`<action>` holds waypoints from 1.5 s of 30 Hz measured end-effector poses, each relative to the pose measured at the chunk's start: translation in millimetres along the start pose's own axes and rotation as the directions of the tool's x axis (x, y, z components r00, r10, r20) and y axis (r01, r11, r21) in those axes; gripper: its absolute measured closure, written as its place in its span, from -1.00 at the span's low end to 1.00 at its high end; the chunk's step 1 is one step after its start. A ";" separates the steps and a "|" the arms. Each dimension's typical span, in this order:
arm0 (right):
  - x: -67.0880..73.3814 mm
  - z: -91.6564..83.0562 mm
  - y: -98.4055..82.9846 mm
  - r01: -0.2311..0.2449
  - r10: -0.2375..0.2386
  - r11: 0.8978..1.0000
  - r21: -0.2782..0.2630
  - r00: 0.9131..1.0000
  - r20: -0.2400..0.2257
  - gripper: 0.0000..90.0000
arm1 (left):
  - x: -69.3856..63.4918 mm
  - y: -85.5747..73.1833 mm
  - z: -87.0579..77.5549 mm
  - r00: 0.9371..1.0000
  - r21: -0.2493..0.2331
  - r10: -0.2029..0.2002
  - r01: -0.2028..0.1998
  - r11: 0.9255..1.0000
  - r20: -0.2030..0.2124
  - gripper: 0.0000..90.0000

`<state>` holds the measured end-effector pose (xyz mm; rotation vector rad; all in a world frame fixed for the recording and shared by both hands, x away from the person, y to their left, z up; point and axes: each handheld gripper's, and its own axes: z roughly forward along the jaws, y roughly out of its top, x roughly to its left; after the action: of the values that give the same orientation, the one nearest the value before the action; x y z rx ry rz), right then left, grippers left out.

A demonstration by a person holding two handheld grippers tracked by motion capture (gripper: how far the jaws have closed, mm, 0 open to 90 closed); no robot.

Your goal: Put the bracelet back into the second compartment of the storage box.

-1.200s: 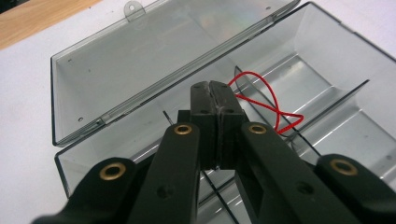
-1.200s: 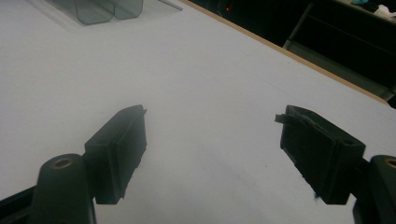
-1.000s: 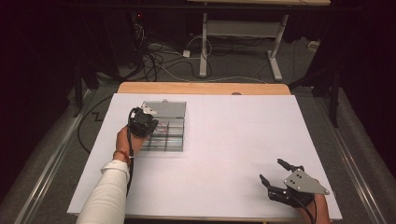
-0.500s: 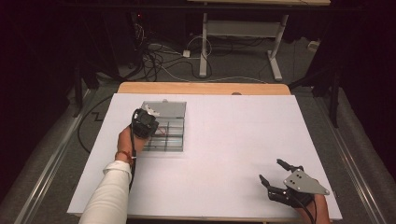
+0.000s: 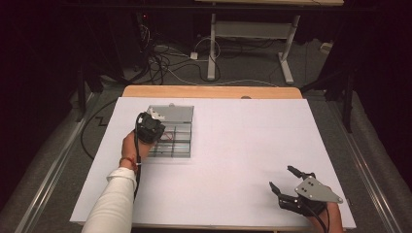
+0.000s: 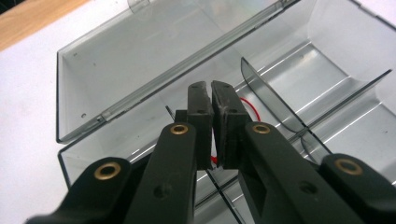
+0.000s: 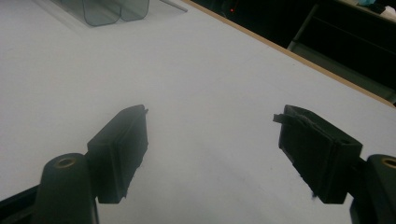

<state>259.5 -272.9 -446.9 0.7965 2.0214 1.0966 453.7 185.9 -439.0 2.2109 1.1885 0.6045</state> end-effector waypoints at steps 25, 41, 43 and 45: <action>3.5 2.8 -0.2 0.013 -0.013 1.000 0.018 1.000 -0.005 -0.44 | 4.0 3.2 -34.3 0.997 -0.111 0.081 -0.081 0.990 -0.009 0.57; 4.5 4.1 -0.8 0.017 -0.017 1.000 0.020 1.000 -0.010 -0.44 | -12.4 11.1 -41.1 0.978 -0.160 0.184 -0.197 0.967 -0.093 -0.42; 5.0 4.5 -1.1 0.017 -0.017 1.000 0.023 1.000 -0.010 -0.44 | -11.9 10.7 -41.8 0.980 -0.174 0.185 -0.196 0.965 -0.080 -0.55; 5.0 4.4 -1.0 0.017 -0.017 1.000 0.023 1.000 -0.010 -0.44 | -11.9 10.5 -43.3 0.979 -0.187 0.189 -0.200 0.962 -0.076 -0.57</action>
<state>260.0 -267.5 -451.0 0.7857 2.0493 1.0710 427.4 182.1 -401.3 2.1695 0.9027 0.8329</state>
